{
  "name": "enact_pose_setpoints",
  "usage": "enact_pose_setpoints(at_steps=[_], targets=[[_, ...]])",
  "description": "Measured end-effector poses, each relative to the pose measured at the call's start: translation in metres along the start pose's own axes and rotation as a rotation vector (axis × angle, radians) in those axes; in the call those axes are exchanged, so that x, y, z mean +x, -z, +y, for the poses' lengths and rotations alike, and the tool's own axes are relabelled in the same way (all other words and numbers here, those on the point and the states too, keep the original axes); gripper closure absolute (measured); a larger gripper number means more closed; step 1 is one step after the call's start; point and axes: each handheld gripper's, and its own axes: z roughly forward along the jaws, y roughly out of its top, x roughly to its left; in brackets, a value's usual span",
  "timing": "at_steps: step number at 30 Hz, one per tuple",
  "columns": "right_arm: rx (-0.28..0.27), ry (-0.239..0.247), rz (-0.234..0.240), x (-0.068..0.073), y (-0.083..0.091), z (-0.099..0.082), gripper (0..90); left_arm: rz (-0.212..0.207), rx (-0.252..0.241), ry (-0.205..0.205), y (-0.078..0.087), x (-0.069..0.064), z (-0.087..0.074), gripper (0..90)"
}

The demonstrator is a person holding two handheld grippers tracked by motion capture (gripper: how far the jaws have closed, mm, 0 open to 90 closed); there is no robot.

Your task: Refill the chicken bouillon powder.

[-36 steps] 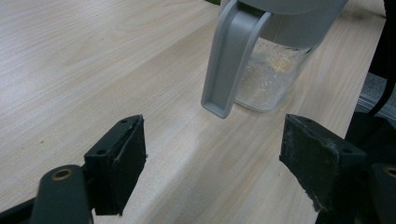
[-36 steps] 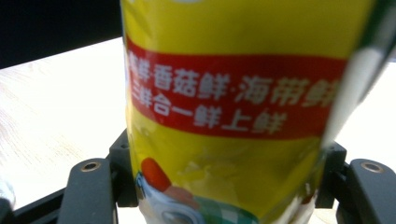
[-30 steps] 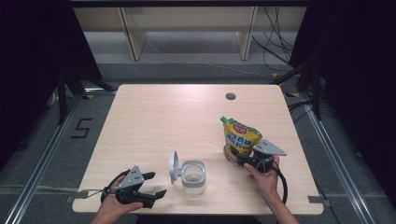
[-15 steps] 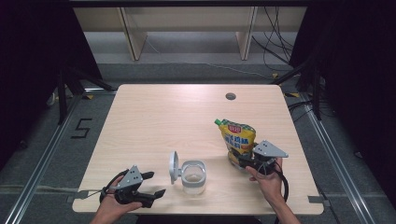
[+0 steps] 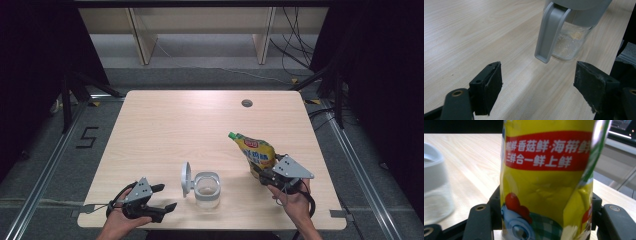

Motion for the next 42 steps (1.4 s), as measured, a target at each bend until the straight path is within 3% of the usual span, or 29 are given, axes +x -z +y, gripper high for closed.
enact_pose_setpoints(at_steps=[1,4,6,8,9,11,12,14,16,17,18,19,23,24,26,28,29,30,32,33,34,35,37,38,40,41,42], targets=[[-0.007,-0.001,0.0,0.004,0.003,0.002,40.0,-0.001,-0.002,0.002,0.0,0.0,0.0,22.1],[0.014,0.1,-0.006,0.016,0.013,0.006,40.0,-0.006,-0.001,0.003,0.0,0.0,0.0,22.0],[0.015,0.134,0.002,0.022,0.018,0.008,40.0,0.004,0.015,-0.019,0.001,0.0,0.001,22.1],[0.023,0.181,-0.003,0.03,0.022,0.011,40.0,-0.006,0.002,-0.001,0.0,0.0,0.001,22.1],[0.03,0.239,-0.016,0.033,0.023,0.013,40.0,-0.005,0.003,0.018,0.0,-0.001,0.0,22.1],[0.032,0.268,-0.019,0.042,0.027,0.015,40.1,0.001,-0.007,0.001,0.0,0.0,0.0,22.1],[0.032,0.288,-0.013,0.043,0.028,0.016,40.1,0.004,0.004,0.02,0.0,0.0,0.0,22.1],[0.041,0.334,-0.015,0.048,0.03,0.016,40.1,0.008,0.008,0.02,0.0,0.0,0.0,22.1],[0.051,0.359,-0.012,0.051,0.031,0.016,40.1,-0.002,0.005,0.021,0.0,0.0,0.0,22.1],[0.053,0.367,-0.008,0.052,0.031,0.016,40.1,-0.002,0.005,0.003,0.0,0.001,0.0,22.1],[0.058,0.358,-0.01,0.054,0.032,0.016,40.1,0.004,0.004,-0.002,0.0,0.001,0.0,22.1],[0.063,0.368,-0.01,0.056,0.033,0.016,40.1,-0.003,0.005,0.026,0.0,0.0,0.0,22.1],[0.067,0.427,-0.014,0.06,0.037,0.017,40.1,0.001,0.008,0.018,0.0,0.001,0.0,22.0],[0.071,0.444,-0.028,0.062,0.038,0.017,40.1,0.001,0.008,-0.004,0.0,0.002,0.0,22.1],[0.088,0.502,-0.052,0.065,0.04,0.018,40.1,-0.004,0.006,0.023,0.0,0.0,-0.001,22.1],[0.098,0.566,-0.071,0.069,0.04,0.017,40.1,0.002,0.011,-0.009,0.0,0.001,0.0,22.1],[0.109,0.6,-0.078,0.07,0.041,0.017,40.2,0.002,0.01,0.017,-0.001,0.0,0.0,22.0],[0.12,0.592,-0.091,0.074,0.041,0.016,40.2,0.001,0.011,0.016,-0.001,0.0,0.0,22.1],[0.139,0.656,-0.114,0.078,0.042,0.017,40.1,0.0,0.013,-0.01,0.0,0.001,0.0,22.1],[0.143,0.676,-0.123,0.08,0.042,0.017,40.2,0.002,0.012,-0.009,0.0,0.001,0.0,22.0],[0.137,0.698,-0.125,0.081,0.041,0.017,40.2,0.003,0.01,0.021,-0.001,0.0,-0.001,22.1],[0.142,0.716,-0.134,0.083,0.041,0.017,40.2,0.003,0.012,0.014,0.0,0.001,0.0,22.1],[0.137,0.801,-0.163,0.086,0.04,0.016,40.3,-0.003,0.007,0.024,-0.001,0.0,-0.001,22.1],[0.142,0.829,-0.171,0.087,0.039,0.016,40.3,0.001,0.014,0.002,0.0,0.001,0.0,22.1],[0.137,0.841,-0.159,0.087,0.038,0.016,40.4,0.001,0.01,-0.006,0.0,0.001,0.0,22.1],[0.146,0.87,-0.164,0.087,0.038,0.018,40.4,-0.001,0.004,0.001,-0.001,0.001,0.0,22.1],[0.144,0.849,-0.167,0.089,0.038,0.016,40.4,-0.004,0.003,0.002,-0.001,0.0,0.0,22.1]])
